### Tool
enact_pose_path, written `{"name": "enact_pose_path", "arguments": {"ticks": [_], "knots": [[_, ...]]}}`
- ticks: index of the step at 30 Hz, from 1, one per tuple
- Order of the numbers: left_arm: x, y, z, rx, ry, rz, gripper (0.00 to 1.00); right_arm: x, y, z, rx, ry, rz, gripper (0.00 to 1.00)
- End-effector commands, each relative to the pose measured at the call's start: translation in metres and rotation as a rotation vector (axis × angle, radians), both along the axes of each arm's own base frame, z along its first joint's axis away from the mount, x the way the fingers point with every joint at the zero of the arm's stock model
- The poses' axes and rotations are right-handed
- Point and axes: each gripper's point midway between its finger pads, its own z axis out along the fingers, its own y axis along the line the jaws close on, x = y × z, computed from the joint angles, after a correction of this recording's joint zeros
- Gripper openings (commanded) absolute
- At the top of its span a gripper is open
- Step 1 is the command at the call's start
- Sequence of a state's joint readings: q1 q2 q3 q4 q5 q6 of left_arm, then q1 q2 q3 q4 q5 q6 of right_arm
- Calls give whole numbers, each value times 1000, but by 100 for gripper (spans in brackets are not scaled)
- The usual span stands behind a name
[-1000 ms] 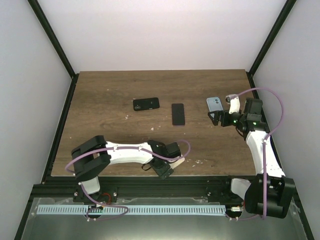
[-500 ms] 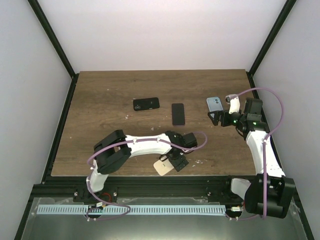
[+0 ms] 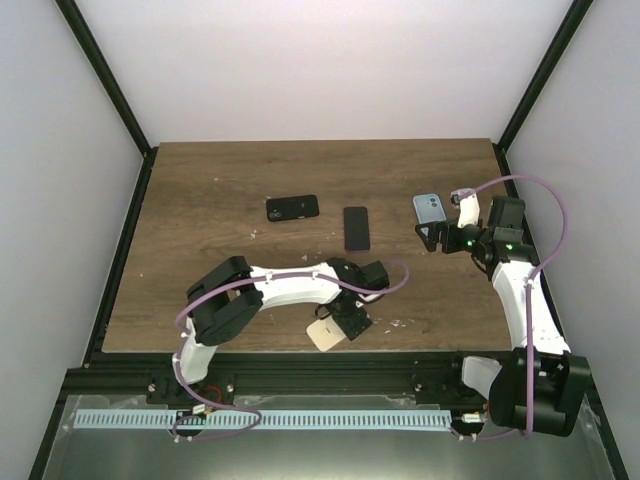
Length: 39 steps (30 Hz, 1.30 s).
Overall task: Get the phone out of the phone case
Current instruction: Pick up the phone at the center of the board.
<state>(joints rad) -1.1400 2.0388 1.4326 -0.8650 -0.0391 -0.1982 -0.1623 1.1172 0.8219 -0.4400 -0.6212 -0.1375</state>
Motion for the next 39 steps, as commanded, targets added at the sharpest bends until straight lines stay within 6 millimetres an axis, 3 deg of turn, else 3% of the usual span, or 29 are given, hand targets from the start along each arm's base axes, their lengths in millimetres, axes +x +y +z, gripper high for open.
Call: {"name": "enact_pose_path", "arguments": {"ticks": [1, 6, 10, 21, 25, 26, 30, 33, 36, 39], "knots": [[-6, 25, -18, 60, 78, -14, 92, 4, -3, 15, -5, -34, 0, 100], [-10, 26, -25, 78, 103, -44, 78, 4, -3, 13, -4, -29, 0, 100], [-4, 22, -11, 59, 70, -39, 70, 5, -3, 10, -3, -19, 2, 99], [15, -17, 89, -369, -100, 102, 59, 3, -2, 17, -17, -62, 11, 99], [22, -19, 143, -572, -208, 130, 58, -2, 8, 31, 8, -95, 76, 100], [23, -18, 149, -604, -226, 136, 58, -7, 15, 36, 30, -103, 117, 99], [22, -9, 208, -834, -315, 134, 57, -36, 48, 71, 112, -195, 353, 99], [21, 8, 253, -1012, -388, 144, 57, -71, 72, 95, 212, -259, 549, 100], [23, 26, 286, -1179, -434, 172, 57, -102, 90, 105, 261, -319, 684, 100], [19, 41, 311, -1320, -466, 191, 58, -121, 112, 100, 242, -328, 782, 100]]}}
